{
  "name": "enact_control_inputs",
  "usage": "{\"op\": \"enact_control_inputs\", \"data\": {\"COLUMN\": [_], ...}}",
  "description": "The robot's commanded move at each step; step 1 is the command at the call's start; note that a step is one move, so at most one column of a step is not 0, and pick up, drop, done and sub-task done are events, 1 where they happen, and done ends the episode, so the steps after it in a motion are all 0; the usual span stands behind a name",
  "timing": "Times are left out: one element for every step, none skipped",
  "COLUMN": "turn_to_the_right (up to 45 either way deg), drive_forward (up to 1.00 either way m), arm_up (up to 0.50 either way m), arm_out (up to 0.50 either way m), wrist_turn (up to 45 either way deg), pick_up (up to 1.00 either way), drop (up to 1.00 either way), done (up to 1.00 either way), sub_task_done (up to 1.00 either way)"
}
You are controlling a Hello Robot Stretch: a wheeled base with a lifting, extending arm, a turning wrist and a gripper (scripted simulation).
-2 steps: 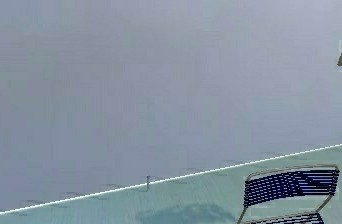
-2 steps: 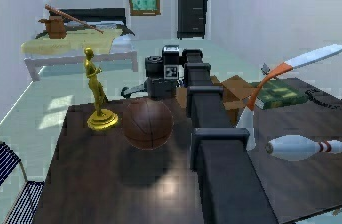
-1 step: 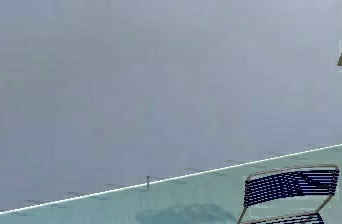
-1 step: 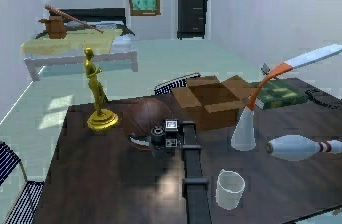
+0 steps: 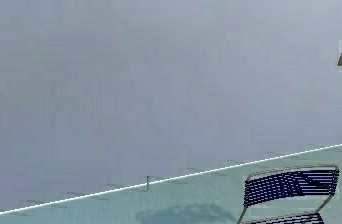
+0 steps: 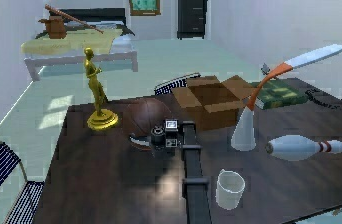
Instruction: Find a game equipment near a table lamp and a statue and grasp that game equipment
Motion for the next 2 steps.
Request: {"op": "enact_control_inputs", "data": {"turn_to_the_right": [0.0,0.0], "drive_forward": [0.0,0.0], "arm_up": [0.1,0.0], "arm_out": [0.0,0.0], "wrist_turn": [0.0,0.0], "pick_up": [0.0,0.0], "drop": [0.0,0.0], "done": [0.0,1.0], "sub_task_done": [0.0,0.0]}}
